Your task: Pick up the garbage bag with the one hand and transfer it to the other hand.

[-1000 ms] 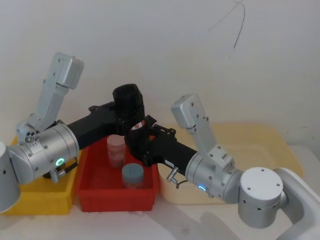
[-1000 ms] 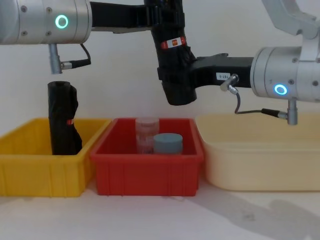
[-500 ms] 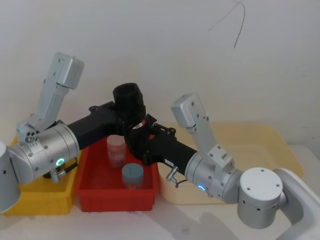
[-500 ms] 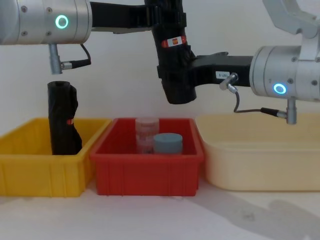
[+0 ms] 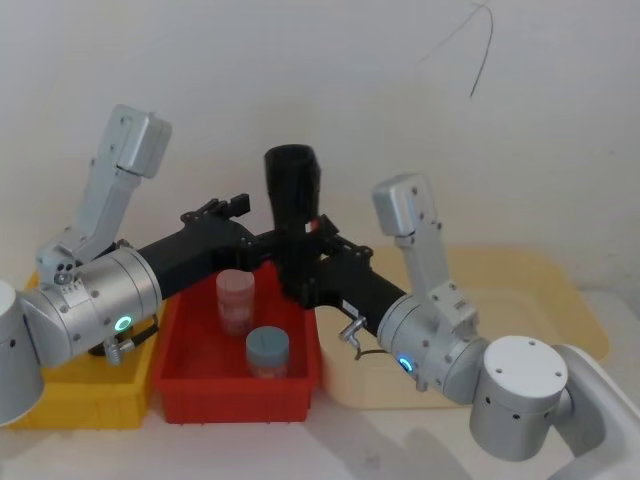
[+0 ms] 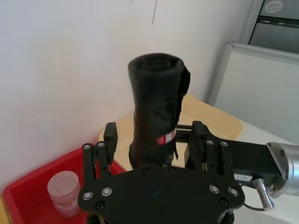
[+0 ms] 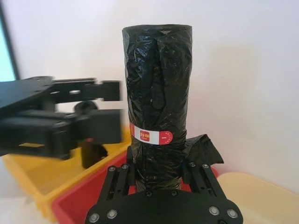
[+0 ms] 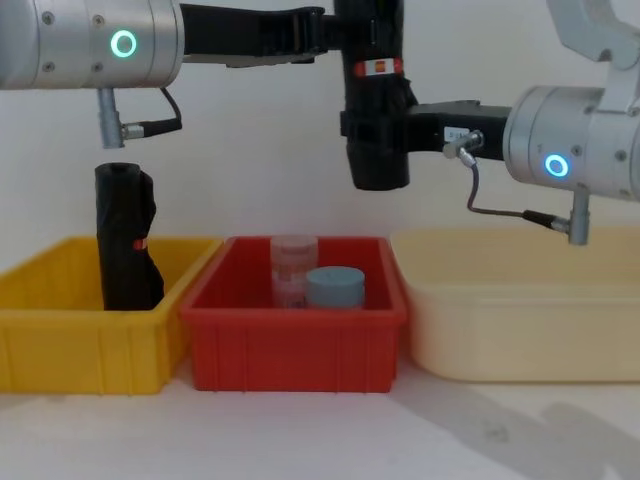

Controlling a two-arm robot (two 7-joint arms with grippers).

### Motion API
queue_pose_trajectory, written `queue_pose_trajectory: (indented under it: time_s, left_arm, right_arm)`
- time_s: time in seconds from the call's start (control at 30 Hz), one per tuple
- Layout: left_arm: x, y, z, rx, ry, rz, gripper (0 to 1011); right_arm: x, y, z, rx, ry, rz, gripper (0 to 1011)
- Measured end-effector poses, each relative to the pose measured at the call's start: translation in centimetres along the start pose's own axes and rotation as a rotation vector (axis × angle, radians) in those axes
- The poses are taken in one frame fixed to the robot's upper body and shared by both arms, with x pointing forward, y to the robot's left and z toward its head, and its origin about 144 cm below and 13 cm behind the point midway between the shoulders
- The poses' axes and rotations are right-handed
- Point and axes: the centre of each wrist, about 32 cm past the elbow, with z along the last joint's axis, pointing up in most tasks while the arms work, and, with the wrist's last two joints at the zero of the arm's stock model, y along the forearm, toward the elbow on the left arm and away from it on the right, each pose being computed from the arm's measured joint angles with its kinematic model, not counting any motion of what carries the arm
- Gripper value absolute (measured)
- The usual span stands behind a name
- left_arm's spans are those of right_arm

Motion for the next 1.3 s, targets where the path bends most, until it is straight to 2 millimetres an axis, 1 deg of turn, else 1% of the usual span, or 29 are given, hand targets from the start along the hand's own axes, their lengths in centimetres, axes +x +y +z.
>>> queue_pose_trajectory:
  time_s: [0.1, 0.53, 0.73, 0.87, 0.93, 0.97, 1.1, 1.17, 1.2, 1.23, 1.27, 1.3]
  left_arm:
    - [0.0, 0.0, 0.1, -0.002, -0.001, 0.001, 1001]
    - [0.0, 0.9, 0.8, -0.019, 0.007, 0.029, 1001]
    - [0.1, 2.0, 0.9, -0.026, 0.013, 0.07, 1002]
    - [0.2, 3.0, 0.6, -0.027, 0.017, 0.114, 1001]
    - [0.3, 3.4, 0.5, -0.026, 0.018, 0.132, 1002]
    - [0.3, 3.7, 0.4, -0.024, 0.018, 0.15, 1002]
    - [0.4, 4.5, 0.0, -0.02, 0.019, 0.182, 1001]
    - [0.4, 4.9, -0.1, -0.019, 0.018, 0.198, 1001]
    - [0.4, 5.0, -0.2, -0.018, 0.018, 0.203, 1001]
    - [0.4, 5.2, -0.2, -0.018, 0.017, 0.211, 1001]
    - [0.4, 5.2, -0.2, -0.018, 0.017, 0.211, 1001]
    - [0.5, 5.3, -0.3, -0.017, 0.017, 0.218, 1001]
  right_arm:
    - [0.1, 0.1, -0.1, 0.003, 0.036, -0.046, 518]
    - [1.4, 0.4, -0.5, -0.005, 0.129, -0.209, 518]
    - [2.3, 0.1, -0.8, -0.024, 0.146, -0.261, 518]
    - [2.9, -0.6, -1.3, -0.042, 0.151, -0.289, 517]
    - [3.2, -1.0, -1.5, -0.046, 0.151, -0.3, 568]
    - [3.3, -1.1, -1.5, -0.048, 0.15, -0.302, 568]
    - [3.7, -1.8, -1.7, -0.052, 0.138, -0.311, 702]
    - [3.9, -2.1, -1.7, -0.052, 0.125, -0.309, 730]
    - [4.0, -2.3, -1.8, -0.051, 0.118, -0.308, 793]
    - [4.0, -2.3, -1.8, -0.05, 0.114, -0.307, 809]
    - [4.2, -2.6, -1.8, -0.046, 0.1, -0.304, 859]
    - [4.2, -2.6, -1.8, -0.046, 0.1, -0.304, 880]
